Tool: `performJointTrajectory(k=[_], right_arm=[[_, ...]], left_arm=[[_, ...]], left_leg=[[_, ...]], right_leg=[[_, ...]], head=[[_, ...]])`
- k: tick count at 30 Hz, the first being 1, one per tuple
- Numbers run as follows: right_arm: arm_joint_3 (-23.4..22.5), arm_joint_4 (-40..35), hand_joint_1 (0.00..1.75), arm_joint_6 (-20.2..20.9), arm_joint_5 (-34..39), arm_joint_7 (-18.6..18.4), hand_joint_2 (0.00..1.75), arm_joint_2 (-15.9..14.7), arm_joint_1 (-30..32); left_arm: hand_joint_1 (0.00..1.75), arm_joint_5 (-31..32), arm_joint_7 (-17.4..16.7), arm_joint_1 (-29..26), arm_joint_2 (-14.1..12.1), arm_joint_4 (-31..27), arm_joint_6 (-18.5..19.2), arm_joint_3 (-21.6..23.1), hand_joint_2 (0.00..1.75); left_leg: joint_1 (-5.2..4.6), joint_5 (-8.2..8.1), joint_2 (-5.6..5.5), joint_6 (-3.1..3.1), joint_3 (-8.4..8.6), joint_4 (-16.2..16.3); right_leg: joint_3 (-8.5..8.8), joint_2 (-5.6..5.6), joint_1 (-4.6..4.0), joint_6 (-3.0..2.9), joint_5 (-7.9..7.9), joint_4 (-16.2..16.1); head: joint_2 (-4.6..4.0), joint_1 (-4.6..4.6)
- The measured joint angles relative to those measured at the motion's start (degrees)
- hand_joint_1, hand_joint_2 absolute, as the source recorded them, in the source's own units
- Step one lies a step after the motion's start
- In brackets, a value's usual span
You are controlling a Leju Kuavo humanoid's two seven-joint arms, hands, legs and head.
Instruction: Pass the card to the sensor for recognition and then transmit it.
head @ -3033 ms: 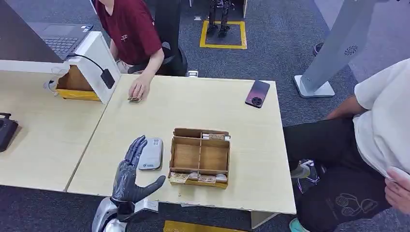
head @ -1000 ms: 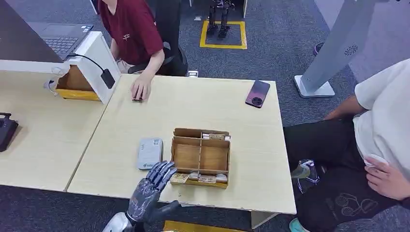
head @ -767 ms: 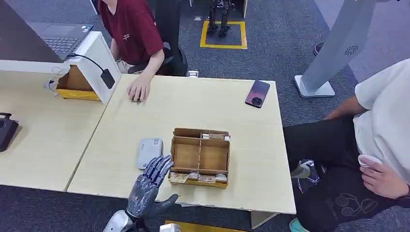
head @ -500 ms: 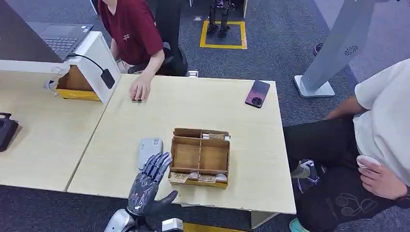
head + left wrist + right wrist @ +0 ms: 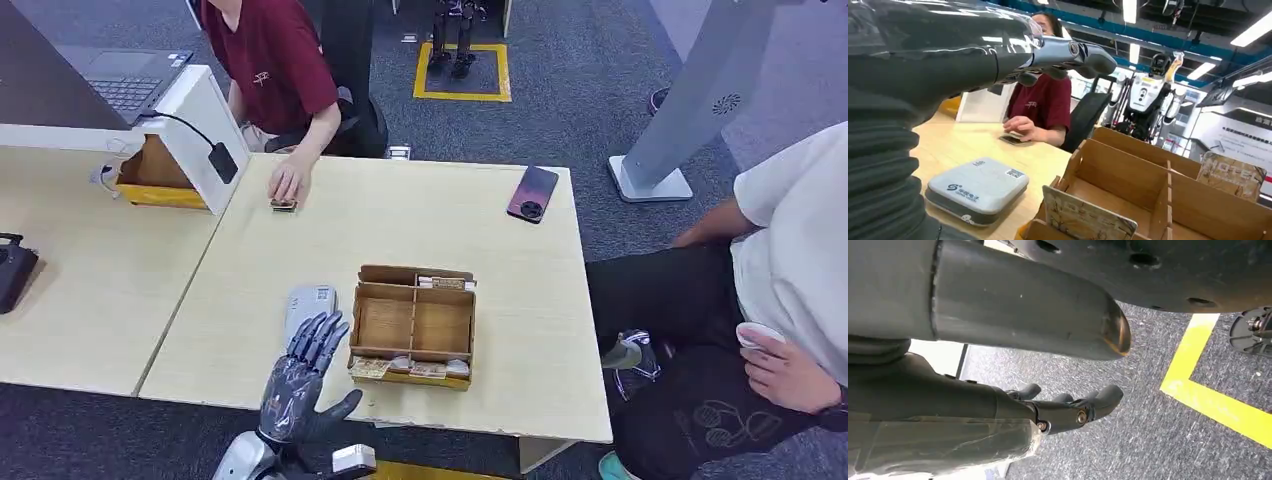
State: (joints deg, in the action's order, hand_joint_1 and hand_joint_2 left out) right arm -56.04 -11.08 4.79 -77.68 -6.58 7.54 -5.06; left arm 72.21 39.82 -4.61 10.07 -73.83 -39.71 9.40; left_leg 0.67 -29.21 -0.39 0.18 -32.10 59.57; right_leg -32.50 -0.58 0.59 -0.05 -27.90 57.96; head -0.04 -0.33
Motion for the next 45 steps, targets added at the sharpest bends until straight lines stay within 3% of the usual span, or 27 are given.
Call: performJointTrajectory(k=[45], right_arm=[[0.26, 0.0, 0.0, -0.07, -0.68, -0.26, 0.0, 0.02, -0.77]], left_arm=[[0.0, -0.37, 0.0, 0.02, 0.07, 1.97, 0.0, -0.11, 1.75]], left_leg=[[0.0, 0.0, 0.0, 0.0, 0.01, 0.0]], right_leg=[[0.0, 0.0, 0.0, 0.0, 0.0, 0.0]], head=[[0.0, 0.0]])
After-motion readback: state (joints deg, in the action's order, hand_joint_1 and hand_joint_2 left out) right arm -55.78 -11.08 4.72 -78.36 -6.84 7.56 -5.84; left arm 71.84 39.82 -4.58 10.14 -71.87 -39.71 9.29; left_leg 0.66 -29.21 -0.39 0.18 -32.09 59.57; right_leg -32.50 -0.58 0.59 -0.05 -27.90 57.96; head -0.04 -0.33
